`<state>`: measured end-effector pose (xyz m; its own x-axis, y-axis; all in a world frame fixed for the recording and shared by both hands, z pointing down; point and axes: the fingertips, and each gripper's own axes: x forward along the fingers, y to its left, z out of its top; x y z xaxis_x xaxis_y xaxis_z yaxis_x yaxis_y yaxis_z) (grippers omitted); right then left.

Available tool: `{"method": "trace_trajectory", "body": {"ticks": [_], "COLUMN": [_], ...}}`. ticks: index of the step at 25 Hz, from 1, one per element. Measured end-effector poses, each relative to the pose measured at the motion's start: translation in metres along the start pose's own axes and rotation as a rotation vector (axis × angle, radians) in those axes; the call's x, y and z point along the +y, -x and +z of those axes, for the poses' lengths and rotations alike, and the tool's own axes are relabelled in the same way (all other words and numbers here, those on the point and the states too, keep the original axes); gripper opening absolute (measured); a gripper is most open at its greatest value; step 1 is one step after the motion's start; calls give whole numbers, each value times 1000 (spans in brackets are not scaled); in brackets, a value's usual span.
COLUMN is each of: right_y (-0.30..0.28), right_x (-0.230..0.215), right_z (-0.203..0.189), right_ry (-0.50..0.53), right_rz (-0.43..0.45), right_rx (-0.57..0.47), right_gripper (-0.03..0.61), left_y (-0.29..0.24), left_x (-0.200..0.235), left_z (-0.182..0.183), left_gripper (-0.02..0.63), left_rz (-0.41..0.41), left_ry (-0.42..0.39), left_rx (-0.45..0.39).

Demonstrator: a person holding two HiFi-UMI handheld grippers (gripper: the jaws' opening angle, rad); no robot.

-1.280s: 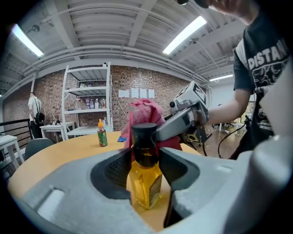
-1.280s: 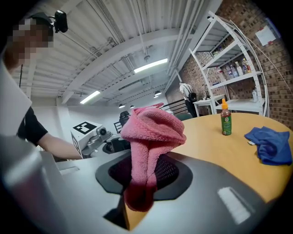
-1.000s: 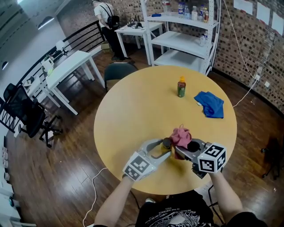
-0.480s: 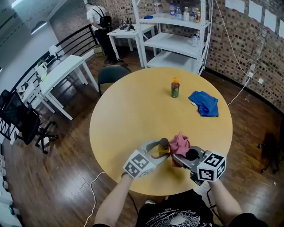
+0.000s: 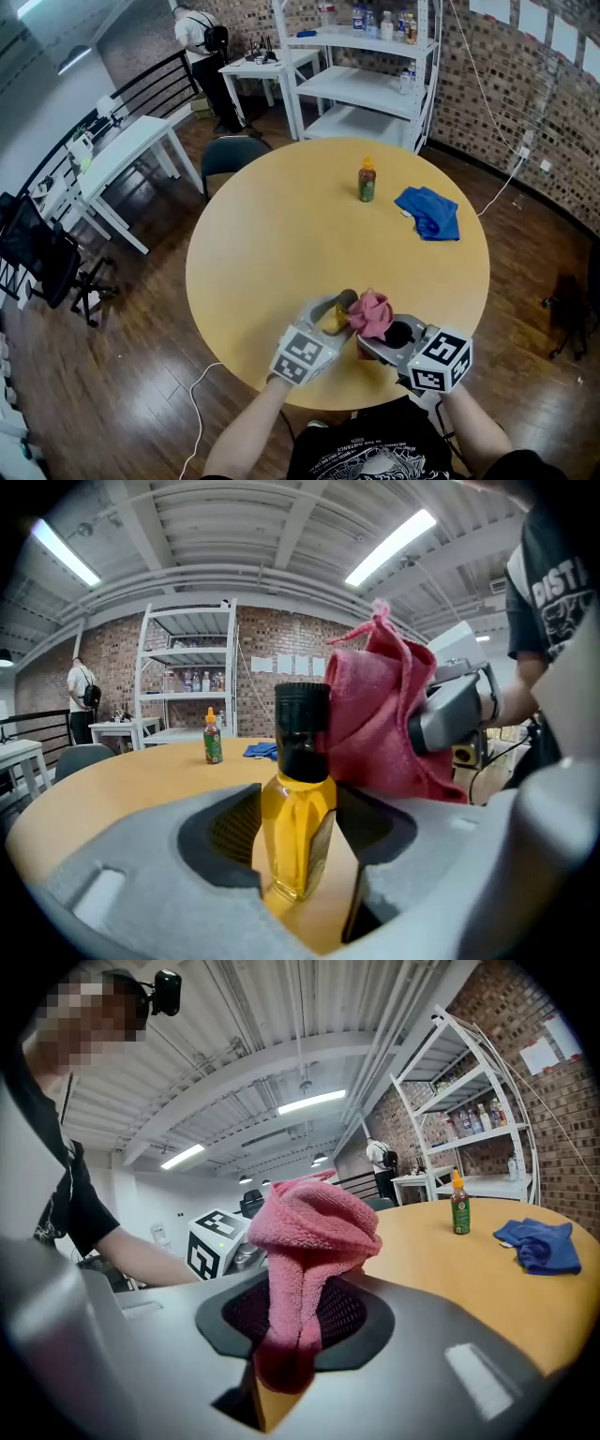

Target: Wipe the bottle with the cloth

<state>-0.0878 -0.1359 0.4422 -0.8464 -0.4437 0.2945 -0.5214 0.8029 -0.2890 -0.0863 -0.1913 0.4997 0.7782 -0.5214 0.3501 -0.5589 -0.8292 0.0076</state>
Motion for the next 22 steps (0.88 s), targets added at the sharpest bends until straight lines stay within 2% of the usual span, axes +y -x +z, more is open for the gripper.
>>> {"method": "trace_trajectory", "body": {"ticks": [4, 9, 19, 22], "right_y": [-7, -22, -51, -65], "right_x": [17, 41, 40, 37], "right_z": [-2, 3, 44, 53], "right_ry": [26, 77, 284, 304], "right_rz": [28, 131, 168, 197], "right_rx": [20, 80, 271, 332], "right_gripper": [100, 100, 100, 100], "left_y": [1, -3, -2, -1], "left_x": [0, 1, -6, -6], "left_z": [2, 1, 2, 1], "left_gripper": [253, 253, 252, 252], "left_rz": [-2, -24, -56, -60], "left_ry": [-2, 10, -19, -11], "left_rx": [-9, -3, 6, 8]}}
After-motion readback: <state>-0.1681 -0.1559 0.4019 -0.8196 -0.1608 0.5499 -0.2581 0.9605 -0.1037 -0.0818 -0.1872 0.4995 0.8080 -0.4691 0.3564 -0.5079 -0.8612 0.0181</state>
